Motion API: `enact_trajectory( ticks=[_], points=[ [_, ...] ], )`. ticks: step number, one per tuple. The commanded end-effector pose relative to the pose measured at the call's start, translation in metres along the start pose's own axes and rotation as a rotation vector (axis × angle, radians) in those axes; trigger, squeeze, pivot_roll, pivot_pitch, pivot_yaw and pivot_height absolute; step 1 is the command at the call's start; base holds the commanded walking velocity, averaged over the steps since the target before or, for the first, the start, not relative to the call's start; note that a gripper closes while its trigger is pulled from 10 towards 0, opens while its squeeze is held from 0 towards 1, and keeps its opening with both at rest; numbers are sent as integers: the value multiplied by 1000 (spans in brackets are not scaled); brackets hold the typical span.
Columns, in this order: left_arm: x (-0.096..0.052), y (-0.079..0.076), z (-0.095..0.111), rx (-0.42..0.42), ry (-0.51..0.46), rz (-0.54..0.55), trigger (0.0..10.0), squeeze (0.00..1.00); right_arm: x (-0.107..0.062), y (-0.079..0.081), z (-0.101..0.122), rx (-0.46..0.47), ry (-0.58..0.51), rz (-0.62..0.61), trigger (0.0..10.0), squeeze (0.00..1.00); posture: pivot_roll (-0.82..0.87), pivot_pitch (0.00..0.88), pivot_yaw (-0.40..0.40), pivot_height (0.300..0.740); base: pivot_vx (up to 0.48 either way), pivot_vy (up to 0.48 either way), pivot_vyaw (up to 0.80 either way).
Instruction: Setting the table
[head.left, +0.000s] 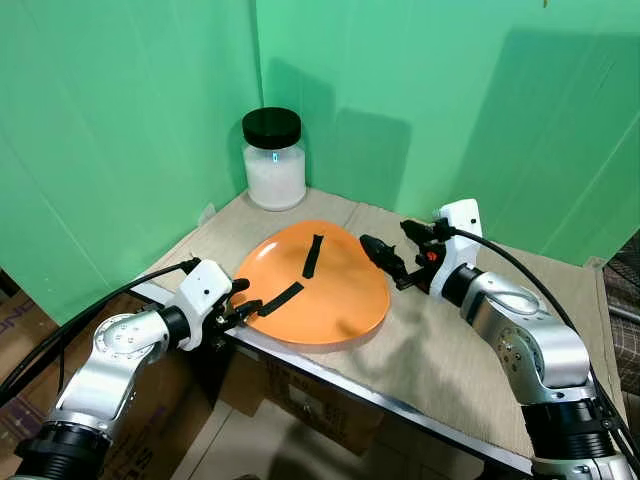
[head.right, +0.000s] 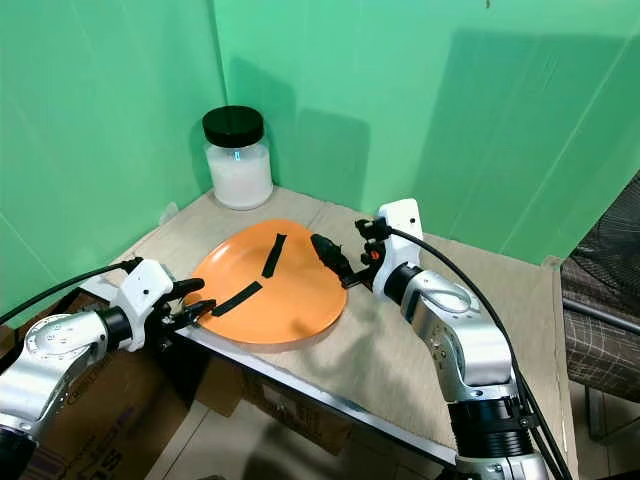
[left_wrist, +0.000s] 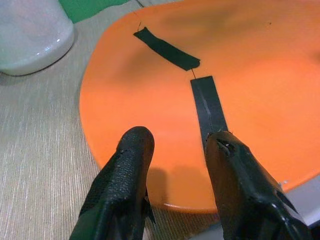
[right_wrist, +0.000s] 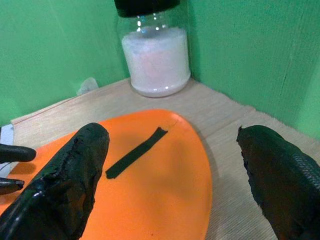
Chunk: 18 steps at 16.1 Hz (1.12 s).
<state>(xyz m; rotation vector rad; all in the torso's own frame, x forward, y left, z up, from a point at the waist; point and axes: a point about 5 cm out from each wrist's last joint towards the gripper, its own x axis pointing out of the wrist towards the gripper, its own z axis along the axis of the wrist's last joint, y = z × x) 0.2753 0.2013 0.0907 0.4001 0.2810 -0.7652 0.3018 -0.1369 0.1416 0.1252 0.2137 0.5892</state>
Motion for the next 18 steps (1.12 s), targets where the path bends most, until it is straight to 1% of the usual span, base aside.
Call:
enact_trajectory(
  ticks=[1, 3, 5, 7, 9, 11, 13, 14, 15, 18],
  points=[
    [-4, 1, -5, 25, 27, 5, 10000, 0, 1, -3, 4, 9, -16, -12, 10000, 0, -35, 0, 3, 740, 0, 0, 0],
    [-8, -2, -7, 31, 28, 25, 10000, 0, 5, -4, 3, 36, -17, -18, 10000, 0, -32, 0, 1, 740, 0, 0, 0],
    [-8, -8, -10, 26, 20, 31, 10000, 0, 9, -4, 2, 59, -13, -21, 10000, 0, -32, 0, -5, 740, 0, 0, 0],
    [-6, -23, -19, 33, 27, 18, 10000, 0, 16, -5, -1, 81, -2, -32, 10000, 0, -29, 0, -15, 740, 0, 0, 0],
    [-4, -28, -22, 34, 31, 21, 10000, 0, 19, -6, -3, 96, 4, -48, 10000, 0, -28, 0, -20, 740, 0, 0, 0],
    [-3, -32, -27, 49, 48, 29, 10000, 0, 23, -9, -3, 132, 3, -73, 10000, 0, -28, 0, -20, 740, 0, 0, 0],
    [-3, -35, -30, 56, 53, 28, 10000, 0, 26, -9, -1, 184, -3, -64, 10000, 0, -31, 0, -25, 740, 0, 0, 0],
    [-3, -35, -30, 57, 52, 29, 10000, 0, 26, -8, -1, 195, -1, -59, 10000, 0, -33, 0, -27, 740, 0, 0, 0],
    [-3, -34, -30, 57, 49, 34, 10000, 0, 27, -8, -4, 245, 14, -38, 10000, 0, -34, 0, -29, 740, 0, 0, 0],
    [-2, -33, -30, 64, 45, 38, 10000, 0, 28, -5, -15, 340, 91, 12, 10000, 0, -36, 0, -29, 740, 0, 0, 0]
  ],
)
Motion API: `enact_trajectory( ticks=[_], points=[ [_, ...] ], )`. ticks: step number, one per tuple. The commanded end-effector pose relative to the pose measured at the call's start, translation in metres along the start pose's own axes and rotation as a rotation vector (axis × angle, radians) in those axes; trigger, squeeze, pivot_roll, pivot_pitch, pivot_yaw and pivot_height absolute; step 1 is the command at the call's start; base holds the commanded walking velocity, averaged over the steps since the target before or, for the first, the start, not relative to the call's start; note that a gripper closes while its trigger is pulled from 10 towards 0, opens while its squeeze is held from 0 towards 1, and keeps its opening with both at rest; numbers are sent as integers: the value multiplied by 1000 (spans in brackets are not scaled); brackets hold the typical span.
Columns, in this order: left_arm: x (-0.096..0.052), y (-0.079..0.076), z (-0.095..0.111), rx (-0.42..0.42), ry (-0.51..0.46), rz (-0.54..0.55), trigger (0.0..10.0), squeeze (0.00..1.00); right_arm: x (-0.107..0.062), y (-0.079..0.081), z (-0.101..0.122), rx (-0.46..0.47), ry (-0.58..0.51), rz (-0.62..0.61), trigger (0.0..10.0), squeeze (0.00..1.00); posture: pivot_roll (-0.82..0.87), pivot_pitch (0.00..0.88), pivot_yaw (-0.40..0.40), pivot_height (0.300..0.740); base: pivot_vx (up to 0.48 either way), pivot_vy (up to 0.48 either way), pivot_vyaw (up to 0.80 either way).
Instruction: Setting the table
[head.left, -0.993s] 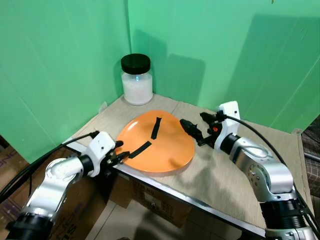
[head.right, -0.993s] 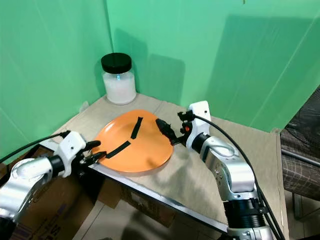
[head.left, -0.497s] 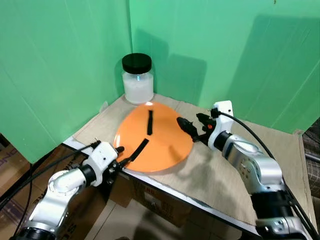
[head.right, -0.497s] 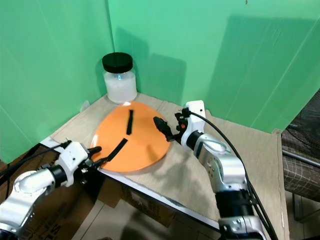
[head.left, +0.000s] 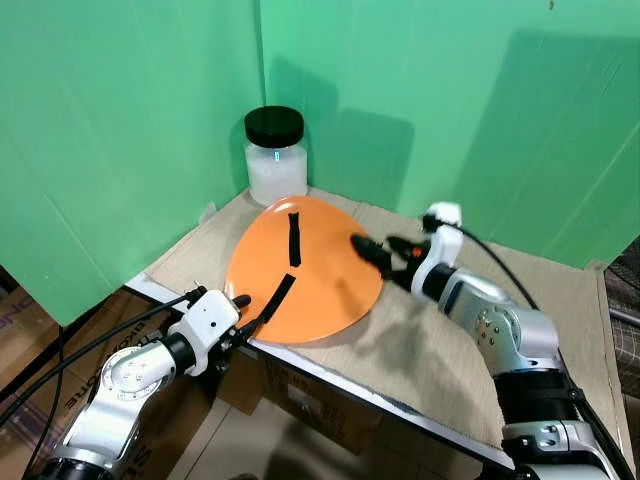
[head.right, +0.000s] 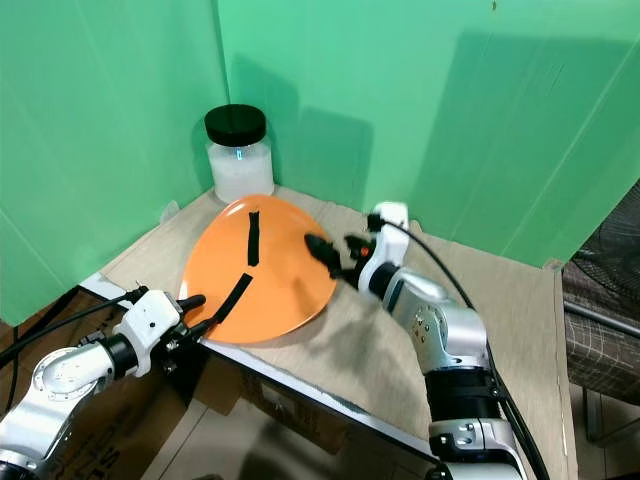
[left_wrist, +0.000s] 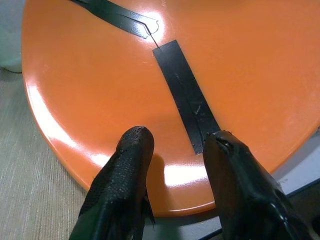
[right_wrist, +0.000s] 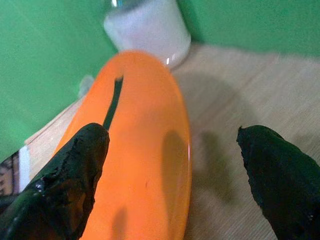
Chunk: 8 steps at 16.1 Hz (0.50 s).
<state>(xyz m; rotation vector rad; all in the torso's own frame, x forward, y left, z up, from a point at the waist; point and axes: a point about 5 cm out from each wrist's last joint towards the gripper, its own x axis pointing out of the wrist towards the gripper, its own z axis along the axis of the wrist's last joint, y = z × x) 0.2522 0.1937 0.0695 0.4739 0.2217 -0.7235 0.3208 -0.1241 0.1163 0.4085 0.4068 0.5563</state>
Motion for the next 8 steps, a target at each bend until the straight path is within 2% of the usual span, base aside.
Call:
enact_trajectory(
  ticks=[1, 2, 3, 4, 5, 6, 8],
  points=[
    [1, -7, -12, -8, 63, -23, 10000, 0, 2, 1, 0, 27, 36, 27, 10000, 0, -36, 0, -28, 740, 0, 0, 0],
    [2, -6, -11, 0, 60, -23, 10000, 0, 3, 0, -11, 15, 98, 24, 10000, 0, -36, 0, -29, 740, 0, 0, 0],
    [2, -5, -9, 2, 56, -21, 10000, 0, 3, 1, -14, 23, 114, 27, 10000, 0, -33, 0, -31, 740, 0, 0, 0],
    [3, -4, -9, 4, 53, -20, 10000, 0, 3, 3, -15, 55, 119, 46, 8118, 0, -32, 0, -32, 740, 0, 0, 0],
    [2, -3, -8, 8, 51, -18, 10000, 0, 3, 7, -15, 106, 125, 80, 1843, 0, -33, 0, -31, 740, 0, 0, 0],
    [2, -3, -8, 10, 50, -17, 10000, 0, 3, 8, -16, 125, 133, 92, 0, 0, -33, 0, -31, 740, 0, 0, 0],
    [3, 0, -7, 19, 46, -14, 10000, 0, 4, 9, -15, 176, 133, 109, 0, 0, -32, 0, -31, 740, 0, 0, 0]
  ],
)
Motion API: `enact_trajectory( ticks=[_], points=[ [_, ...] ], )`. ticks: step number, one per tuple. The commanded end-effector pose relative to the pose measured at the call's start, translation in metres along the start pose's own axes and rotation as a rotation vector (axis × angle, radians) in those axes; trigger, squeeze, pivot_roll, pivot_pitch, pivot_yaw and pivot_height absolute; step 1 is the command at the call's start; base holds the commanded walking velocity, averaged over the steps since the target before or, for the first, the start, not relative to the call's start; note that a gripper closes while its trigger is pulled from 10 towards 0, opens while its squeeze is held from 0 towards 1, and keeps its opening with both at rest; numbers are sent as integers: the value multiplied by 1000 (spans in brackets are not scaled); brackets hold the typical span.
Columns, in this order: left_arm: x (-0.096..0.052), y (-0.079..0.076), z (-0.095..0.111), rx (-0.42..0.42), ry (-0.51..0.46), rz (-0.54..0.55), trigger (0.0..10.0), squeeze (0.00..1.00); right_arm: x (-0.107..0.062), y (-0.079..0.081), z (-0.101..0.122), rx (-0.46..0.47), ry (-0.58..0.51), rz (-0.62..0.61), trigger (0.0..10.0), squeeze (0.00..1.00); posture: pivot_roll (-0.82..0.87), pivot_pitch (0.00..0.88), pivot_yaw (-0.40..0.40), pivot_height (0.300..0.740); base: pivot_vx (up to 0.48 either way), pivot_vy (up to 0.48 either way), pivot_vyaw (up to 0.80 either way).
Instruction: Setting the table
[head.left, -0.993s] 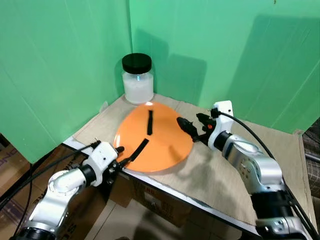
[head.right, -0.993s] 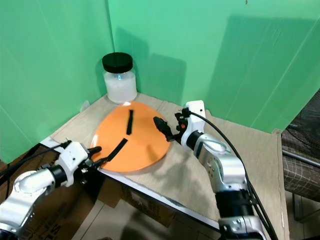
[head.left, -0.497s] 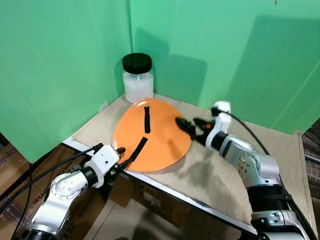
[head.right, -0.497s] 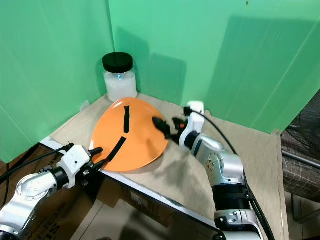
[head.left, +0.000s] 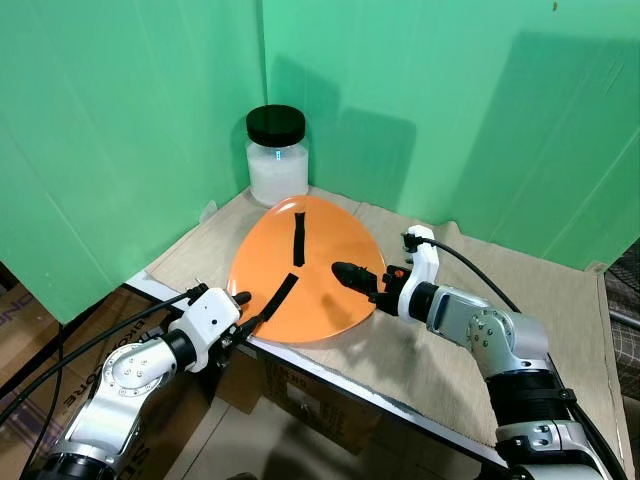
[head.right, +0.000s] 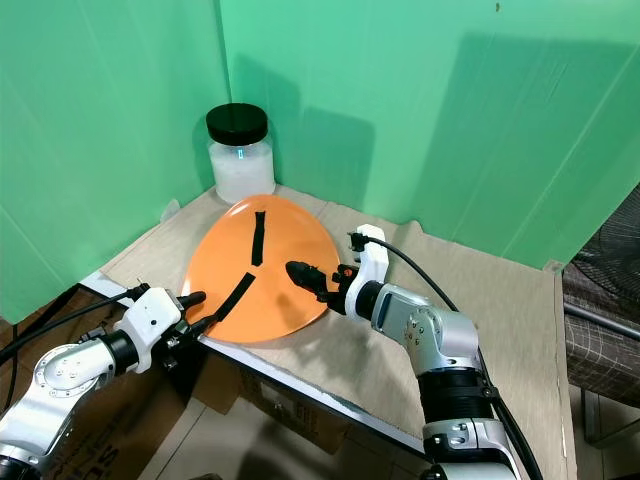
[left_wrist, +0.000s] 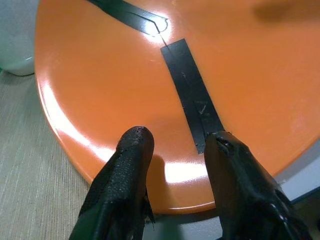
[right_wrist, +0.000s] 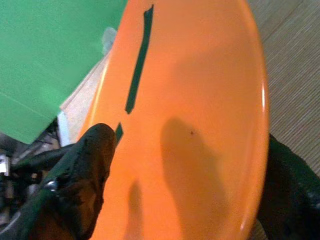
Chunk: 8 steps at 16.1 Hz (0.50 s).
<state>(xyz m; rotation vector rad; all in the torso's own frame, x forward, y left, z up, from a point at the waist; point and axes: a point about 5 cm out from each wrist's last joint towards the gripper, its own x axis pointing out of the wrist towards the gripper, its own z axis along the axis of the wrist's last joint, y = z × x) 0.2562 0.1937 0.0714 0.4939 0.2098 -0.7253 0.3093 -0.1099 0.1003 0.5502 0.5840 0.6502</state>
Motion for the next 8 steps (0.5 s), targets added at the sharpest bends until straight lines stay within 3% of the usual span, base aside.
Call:
enact_trajectory(
  ticks=[1, 8],
  points=[
    [1, -4, -8, -3, 49, -16, 10000, 0, 0, 3, 7, 19, -18, 25, 0, 0, -32, 0, -31, 740, 0, 0, 0],
    [3, 0, -3, 19, 38, -14, 10000, 0, 1, 6, 2, 76, 25, 45, 0, 0, -31, 0, -35, 740, 0, 0, 0]
  ],
)
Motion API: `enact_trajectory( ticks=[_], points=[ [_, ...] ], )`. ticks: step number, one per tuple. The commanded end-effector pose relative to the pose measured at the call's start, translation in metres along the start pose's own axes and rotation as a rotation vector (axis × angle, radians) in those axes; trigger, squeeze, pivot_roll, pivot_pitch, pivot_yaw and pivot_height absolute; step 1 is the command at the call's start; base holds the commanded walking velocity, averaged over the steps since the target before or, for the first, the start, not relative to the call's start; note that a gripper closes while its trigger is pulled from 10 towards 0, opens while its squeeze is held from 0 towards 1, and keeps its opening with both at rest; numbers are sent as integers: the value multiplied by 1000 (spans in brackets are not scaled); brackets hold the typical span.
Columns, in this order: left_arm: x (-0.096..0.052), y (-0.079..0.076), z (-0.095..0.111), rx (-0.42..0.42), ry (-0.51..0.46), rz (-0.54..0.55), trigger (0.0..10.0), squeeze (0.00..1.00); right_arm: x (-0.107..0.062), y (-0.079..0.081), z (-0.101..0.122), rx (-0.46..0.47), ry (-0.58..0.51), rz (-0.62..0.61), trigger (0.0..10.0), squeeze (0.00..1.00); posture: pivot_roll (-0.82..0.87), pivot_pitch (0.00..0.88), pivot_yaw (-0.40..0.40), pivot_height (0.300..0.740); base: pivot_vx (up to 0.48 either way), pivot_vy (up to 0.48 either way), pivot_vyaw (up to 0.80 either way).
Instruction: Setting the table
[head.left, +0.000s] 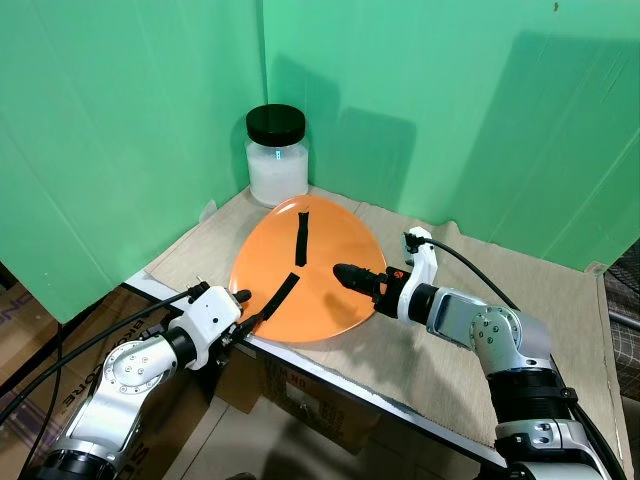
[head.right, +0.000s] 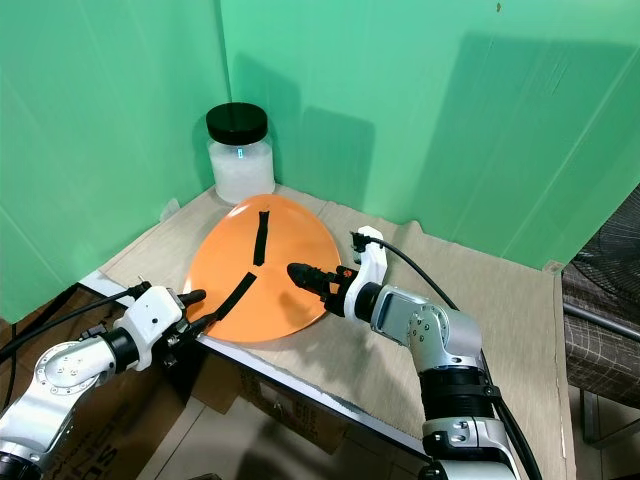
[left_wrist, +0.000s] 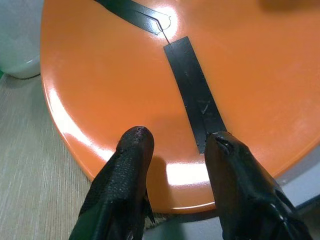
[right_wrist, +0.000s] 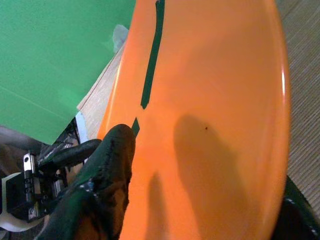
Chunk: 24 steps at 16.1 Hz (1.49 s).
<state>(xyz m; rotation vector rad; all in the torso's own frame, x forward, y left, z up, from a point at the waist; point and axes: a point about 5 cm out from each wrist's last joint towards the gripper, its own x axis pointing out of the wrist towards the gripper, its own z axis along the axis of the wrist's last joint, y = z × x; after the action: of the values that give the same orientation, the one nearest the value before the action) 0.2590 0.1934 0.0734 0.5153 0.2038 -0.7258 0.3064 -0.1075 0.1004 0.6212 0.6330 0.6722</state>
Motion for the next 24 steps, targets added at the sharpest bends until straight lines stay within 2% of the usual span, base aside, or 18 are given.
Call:
enact_trajectory(
  ticks=[1, 10, 14, 16, 18, 20, 21, 22, 23, 24],
  points=[
    [2, -2, -5, 0, 34, -15, 10000, 0, 1, 4, 5, 8, -9, 18, 0, 0, -30, 0, -35, 740, 0, 0, 0],
    [2, 6, -1, 18, 24, 4, 10000, 0, 1, 4, 8, 56, -39, 28, 0, 0, -27, 0, -34, 740, 0, 0, 0],
    [2, 7, 1, 19, 16, 7, 10000, 0, 1, 3, 6, 47, -38, 19, 0, 0, -25, 0, -34, 740, 0, 0, 0],
    [-2, 14, 20, 7, -64, 57, 10000, 0, -1, 4, 8, 67, -54, 22, 0, 0, -29, 0, -32, 740, 0, 0, 0],
    [-8, 24, 47, -20, -172, 124, 10000, 0, -5, 6, 12, 80, -80, 31, 0, 0, -30, 0, -31, 740, 0, 0, 0],
    [-18, 38, 77, -54, -288, 212, 10000, 0, -13, 9, 18, 72, -123, 36, 0, 0, -29, 0, -30, 740, 0, 0, 0],
    [-31, 48, 101, -85, -374, 296, 10000, 0, -24, 12, 24, 59, -169, 33, 0, 0, -25, 0, -29, 740, 0, 0, 0],
    [-35, 50, 106, -90, -389, 324, 10000, 0, -29, 12, 25, 50, -188, 24, 0, 0, -24, 0, -29, 740, 0, 0, 0],
    [-44, 52, 109, -102, -354, 406, 10000, 0, -46, 18, 34, -31, -278, 5, 0, 0, -29, 0, -21, 740, 0, 0, 0],
    [-48, 51, 108, -105, -306, 460, 10000, 0, -58, 25, 42, -81, -354, 4, 2863, 0, -34, 0, -15, 740, 0, 0, 0]
  ],
)
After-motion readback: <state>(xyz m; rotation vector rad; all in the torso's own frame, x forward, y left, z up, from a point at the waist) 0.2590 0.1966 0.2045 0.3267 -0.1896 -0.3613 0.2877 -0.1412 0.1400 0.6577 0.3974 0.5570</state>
